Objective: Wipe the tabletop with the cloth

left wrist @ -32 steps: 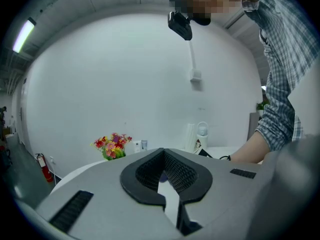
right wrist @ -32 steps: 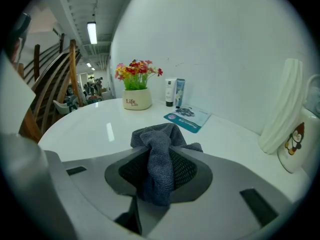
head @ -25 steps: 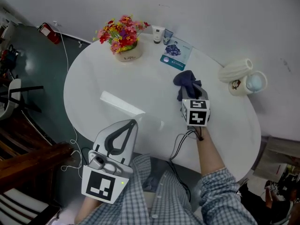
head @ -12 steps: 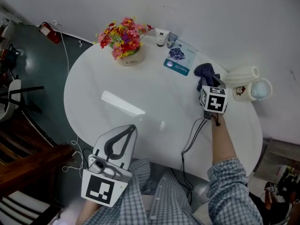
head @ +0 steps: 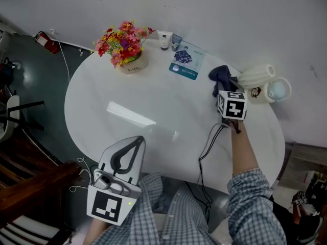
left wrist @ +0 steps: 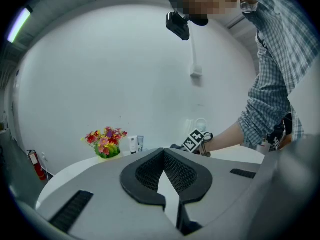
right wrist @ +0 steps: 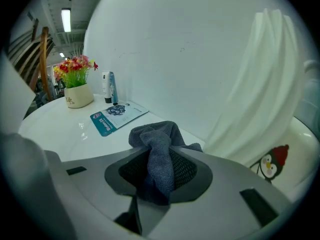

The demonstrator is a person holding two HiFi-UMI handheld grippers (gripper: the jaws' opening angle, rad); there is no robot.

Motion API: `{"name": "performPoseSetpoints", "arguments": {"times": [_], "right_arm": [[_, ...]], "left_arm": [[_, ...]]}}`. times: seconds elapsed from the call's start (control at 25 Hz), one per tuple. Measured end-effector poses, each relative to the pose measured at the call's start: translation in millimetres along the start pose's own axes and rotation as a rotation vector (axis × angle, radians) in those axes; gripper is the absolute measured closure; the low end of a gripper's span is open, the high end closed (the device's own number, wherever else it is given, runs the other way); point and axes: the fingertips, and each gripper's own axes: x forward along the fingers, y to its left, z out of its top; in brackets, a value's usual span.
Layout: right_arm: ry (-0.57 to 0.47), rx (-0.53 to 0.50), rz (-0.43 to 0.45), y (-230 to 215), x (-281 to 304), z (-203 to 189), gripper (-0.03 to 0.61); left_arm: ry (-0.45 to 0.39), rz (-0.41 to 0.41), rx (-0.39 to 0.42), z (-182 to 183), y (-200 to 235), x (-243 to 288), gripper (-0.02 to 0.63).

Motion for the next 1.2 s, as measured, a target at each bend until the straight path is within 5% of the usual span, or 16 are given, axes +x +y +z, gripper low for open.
{"name": "performPoseSetpoints", "arguments": {"times": [1.2], "right_arm": [[0.014,0.079,0.020,8.6,-167.9,-164.7,0.472]], "left_arm": [[-0.073,-0.157,0.090,3.9,-115.3,-20.6,0.612]]}}
